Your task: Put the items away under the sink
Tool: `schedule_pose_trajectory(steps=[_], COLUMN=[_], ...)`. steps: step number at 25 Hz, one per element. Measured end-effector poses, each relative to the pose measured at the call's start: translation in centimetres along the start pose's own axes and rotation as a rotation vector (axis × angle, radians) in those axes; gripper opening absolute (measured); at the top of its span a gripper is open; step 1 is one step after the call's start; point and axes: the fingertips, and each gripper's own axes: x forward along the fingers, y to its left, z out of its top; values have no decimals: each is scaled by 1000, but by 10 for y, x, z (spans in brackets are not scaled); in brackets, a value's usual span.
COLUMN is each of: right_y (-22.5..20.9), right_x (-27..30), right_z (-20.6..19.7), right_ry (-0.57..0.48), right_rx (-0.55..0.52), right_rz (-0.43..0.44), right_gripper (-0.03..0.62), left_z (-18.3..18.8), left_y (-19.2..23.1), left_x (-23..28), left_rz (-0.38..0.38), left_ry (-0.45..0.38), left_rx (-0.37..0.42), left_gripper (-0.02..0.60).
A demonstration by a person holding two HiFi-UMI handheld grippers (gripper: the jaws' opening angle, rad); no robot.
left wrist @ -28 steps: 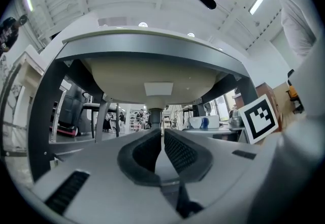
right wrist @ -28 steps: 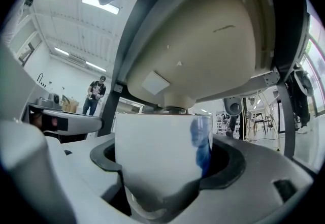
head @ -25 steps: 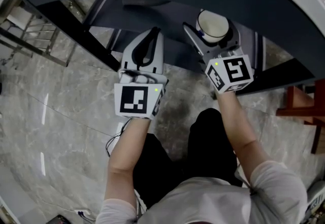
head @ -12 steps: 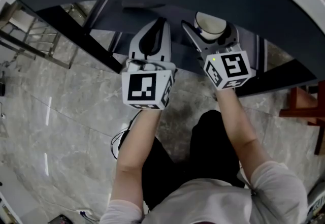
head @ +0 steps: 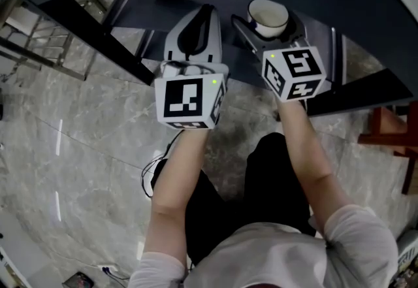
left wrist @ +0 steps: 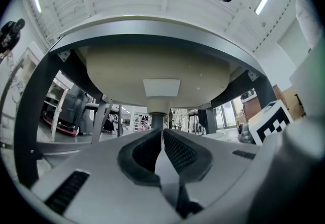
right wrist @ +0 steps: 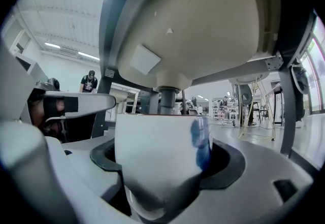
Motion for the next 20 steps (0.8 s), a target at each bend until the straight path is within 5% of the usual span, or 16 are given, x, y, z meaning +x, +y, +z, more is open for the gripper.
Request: schedule_pose_trajectory(steps=[7, 20], right_y=[-8, -6], right_x=[-6, 0], right_z=[-8, -17], right_ry=[7, 79], right_rx=[-30, -155], right_rz=[-158, -253], right_gripper=[393, 393], left_z=[3, 5], left_y=[1, 0], left_x=[-3, -11], left_rz=[-9, -36], left_ry=[-30, -33], left_rx=[-16, -58], left_gripper=[20, 20])
